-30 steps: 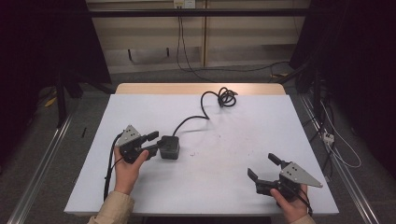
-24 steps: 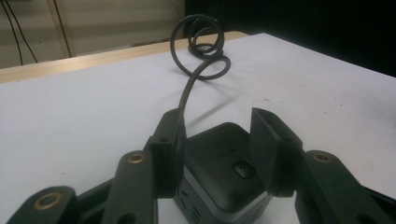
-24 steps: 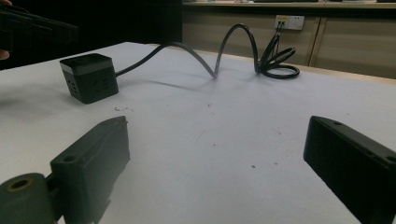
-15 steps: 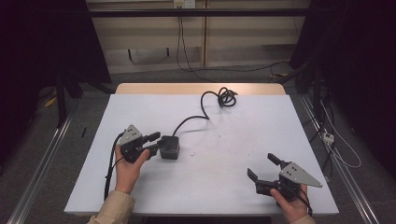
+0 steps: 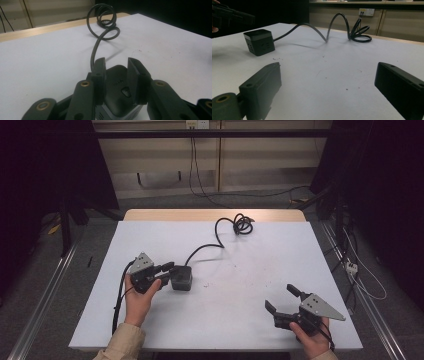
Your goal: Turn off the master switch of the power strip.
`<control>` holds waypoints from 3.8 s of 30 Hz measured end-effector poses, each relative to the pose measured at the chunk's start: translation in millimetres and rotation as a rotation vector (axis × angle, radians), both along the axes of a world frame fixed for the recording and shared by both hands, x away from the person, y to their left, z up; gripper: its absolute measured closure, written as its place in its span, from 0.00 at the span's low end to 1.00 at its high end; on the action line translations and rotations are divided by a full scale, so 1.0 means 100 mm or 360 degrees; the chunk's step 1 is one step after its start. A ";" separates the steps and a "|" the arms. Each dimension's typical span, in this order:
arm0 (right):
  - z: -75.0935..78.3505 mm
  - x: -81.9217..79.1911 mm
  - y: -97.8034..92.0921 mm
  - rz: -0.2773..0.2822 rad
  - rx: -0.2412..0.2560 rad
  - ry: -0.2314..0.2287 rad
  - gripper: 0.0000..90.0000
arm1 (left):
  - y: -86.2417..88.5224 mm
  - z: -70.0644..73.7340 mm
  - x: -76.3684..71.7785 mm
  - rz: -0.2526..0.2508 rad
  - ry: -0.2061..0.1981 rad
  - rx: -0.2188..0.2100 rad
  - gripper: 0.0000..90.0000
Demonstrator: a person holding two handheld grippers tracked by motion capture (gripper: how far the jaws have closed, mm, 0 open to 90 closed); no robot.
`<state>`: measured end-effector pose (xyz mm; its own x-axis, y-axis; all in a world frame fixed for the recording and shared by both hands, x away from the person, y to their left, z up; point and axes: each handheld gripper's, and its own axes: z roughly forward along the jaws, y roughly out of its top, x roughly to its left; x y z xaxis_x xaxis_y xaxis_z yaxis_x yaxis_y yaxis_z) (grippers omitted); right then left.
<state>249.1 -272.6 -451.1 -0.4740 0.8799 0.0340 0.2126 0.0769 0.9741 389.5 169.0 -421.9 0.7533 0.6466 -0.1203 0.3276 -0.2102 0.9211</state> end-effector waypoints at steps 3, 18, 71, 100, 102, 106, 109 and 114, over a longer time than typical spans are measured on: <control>0.00 0.00 0.00 0.0000 0.0002 0.0000 0.07 | -0.01 0.00 0.01 -0.0001 0.0000 0.0011 0.78; 0.00 0.00 0.00 0.0000 0.0002 -0.0002 0.07 | -0.01 0.01 0.01 -0.0021 0.0003 0.0031 0.86; 0.01 0.00 0.02 0.0021 0.0000 -0.0005 0.07 | -0.04 0.01 -0.01 -0.0109 0.0131 0.0067 1.00; 0.01 0.00 0.01 0.0015 0.0004 -0.0009 0.07 | -0.08 -0.01 0.00 -0.0108 0.0167 0.0093 1.00; 0.01 0.00 0.01 0.0013 0.0005 -0.0009 0.07 | -0.08 -0.01 0.00 -0.0110 0.0162 0.0101 1.00; 0.01 0.00 0.01 0.0014 0.0004 -0.0009 0.07 | -0.08 -0.01 0.00 -0.0109 0.0158 0.0104 1.00; 0.01 0.00 0.02 0.0018 0.0003 -0.0011 0.07 | -0.09 -0.01 0.00 -0.0110 0.0150 0.0109 1.00; 0.01 0.00 0.02 0.0017 0.0003 -0.0008 0.07 | -0.09 -0.02 0.00 -0.0101 0.0152 0.0110 1.00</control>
